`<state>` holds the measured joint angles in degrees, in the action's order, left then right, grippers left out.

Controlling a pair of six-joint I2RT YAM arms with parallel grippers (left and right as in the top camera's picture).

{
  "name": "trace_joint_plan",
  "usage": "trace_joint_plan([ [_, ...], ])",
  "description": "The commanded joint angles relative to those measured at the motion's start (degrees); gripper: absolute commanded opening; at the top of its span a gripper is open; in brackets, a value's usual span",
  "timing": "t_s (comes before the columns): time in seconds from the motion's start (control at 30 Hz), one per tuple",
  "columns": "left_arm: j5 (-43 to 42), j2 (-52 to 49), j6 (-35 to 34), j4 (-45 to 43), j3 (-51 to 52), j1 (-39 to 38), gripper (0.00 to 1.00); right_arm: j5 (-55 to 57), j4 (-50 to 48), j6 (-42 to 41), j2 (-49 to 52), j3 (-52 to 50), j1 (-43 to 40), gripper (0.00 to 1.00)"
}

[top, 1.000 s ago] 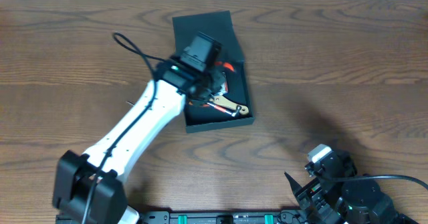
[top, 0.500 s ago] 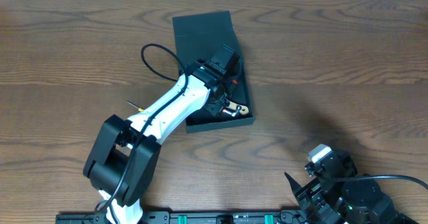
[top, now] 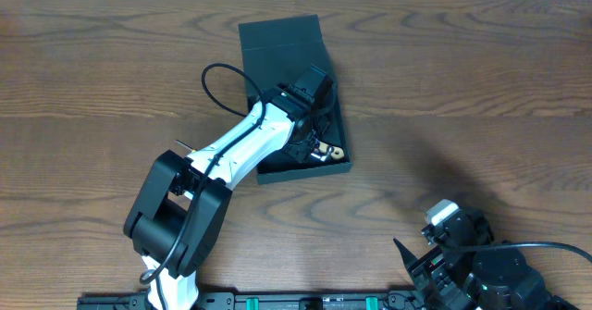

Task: Pack container
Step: 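Lift the pliers and lower them into the box, then move the left gripper to the black screwdriver and grasp it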

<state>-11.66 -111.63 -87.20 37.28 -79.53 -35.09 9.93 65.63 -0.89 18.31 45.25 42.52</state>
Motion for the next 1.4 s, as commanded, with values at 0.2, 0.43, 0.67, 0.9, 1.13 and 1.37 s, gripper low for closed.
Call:
trace_joint_plan([
  [0.2,6.84,10.73,-0.07,0.63,-0.28,0.70,0.45,0.31,0.02,-0.79,-0.24,-0.07,-0.33,0.99],
  [0.43,15.30,22.84,-0.13,17.18,-0.26,4.76,0.46,0.31,0.02,-0.79,-0.24,-0.09,-0.33,0.99],
  [0.67,16.59,27.45,-0.13,30.84,2.49,13.22,0.53,0.31,0.02,-0.79,-0.24,-0.07,-0.33,0.99],
  [0.9,13.11,24.52,-0.17,28.72,9.62,18.05,0.57,0.31,0.02,-0.79,-0.24,-0.07,-0.33,0.99],
  [1.13,9.03,19.37,0.52,22.32,16.31,21.24,0.75,0.31,0.04,-0.79,-0.24,-0.07,-0.33,0.99],
  [1.37,8.22,14.16,6.62,17.20,16.70,21.42,0.88,0.31,0.02,-0.79,-0.24,-0.07,-0.33,0.99],
])
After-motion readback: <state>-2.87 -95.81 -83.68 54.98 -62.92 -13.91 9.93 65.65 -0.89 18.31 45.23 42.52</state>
